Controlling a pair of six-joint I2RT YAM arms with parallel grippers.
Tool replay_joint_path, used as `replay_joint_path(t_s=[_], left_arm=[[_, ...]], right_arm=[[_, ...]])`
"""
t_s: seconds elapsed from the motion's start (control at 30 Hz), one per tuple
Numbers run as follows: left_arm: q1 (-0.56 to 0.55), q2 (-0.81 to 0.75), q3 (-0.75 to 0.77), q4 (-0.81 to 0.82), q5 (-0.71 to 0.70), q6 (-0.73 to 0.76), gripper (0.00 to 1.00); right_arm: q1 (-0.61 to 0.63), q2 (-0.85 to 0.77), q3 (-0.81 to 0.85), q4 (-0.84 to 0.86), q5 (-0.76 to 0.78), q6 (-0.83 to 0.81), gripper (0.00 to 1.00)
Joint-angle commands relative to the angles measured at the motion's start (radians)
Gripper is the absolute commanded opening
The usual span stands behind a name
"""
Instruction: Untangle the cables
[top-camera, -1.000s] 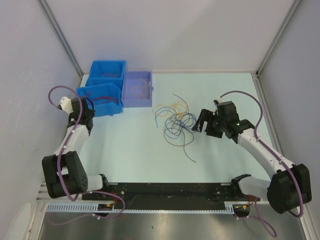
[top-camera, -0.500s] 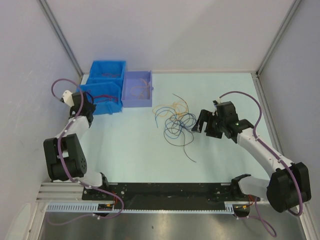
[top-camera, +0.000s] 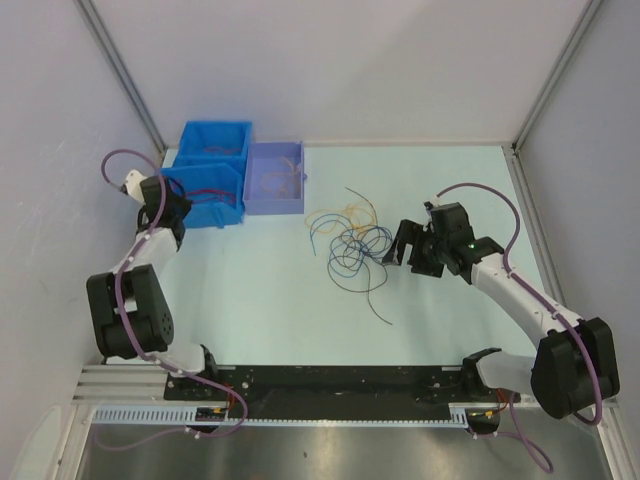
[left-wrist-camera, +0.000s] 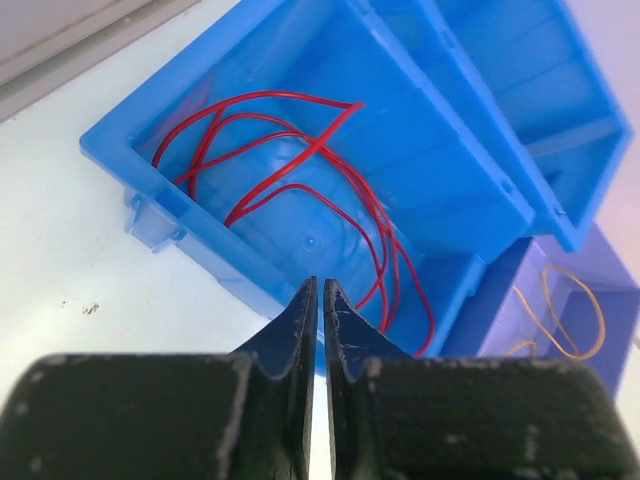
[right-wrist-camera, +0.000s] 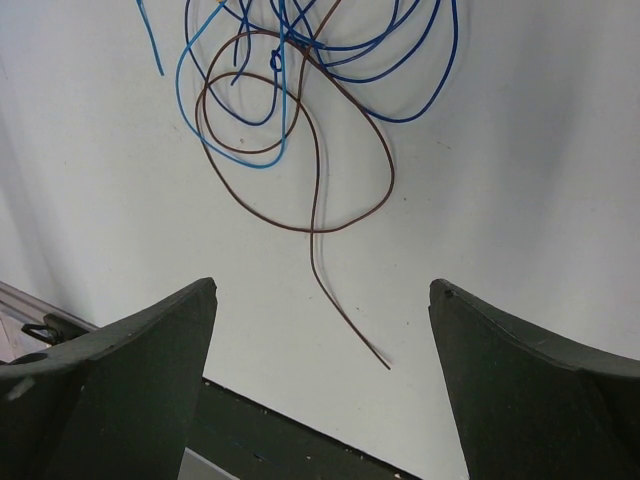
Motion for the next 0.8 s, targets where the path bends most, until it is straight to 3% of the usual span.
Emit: replay_joint_path(t_s=[0.0, 0.13, 0.27, 0.37, 0.53, 0.77], left_arm=[[-0.022, -0.184, -0.027, 0.031, 0.034, 0.035, 0.09], [-0.171, -0.246, -0.009, 0.010, 0.061, 0.136, 0.08], [-0.382, -0.148, 0.131, -0.017, 0.182, 0.279, 0.12], [-0.478, 0.013, 0.272, -0.074, 0.314, 0.357, 0.19], [-0.585, 0.293, 0.494, -0.197, 0.383, 0.394, 0.23], [-0.705, 0.567, 0.770, -0.301, 0.402, 0.412, 0.25]], right_arm=[[0.002, 0.005, -0.003, 0.035, 0.004, -0.016, 0.91], [-0.007, 0.015, -0.002, 0.069, -0.005, -0.013, 0.91], [-0.021, 0.015, 0.003, 0.087, -0.028, -0.009, 0.91], [-0.034, 0.002, 0.003, 0.075, -0.027, -0.015, 0.91], [-0.051, -0.021, 0.003, 0.027, -0.010, -0.030, 0.91], [-0.059, -0.038, 0.004, 0.004, -0.004, -0.046, 0.91]])
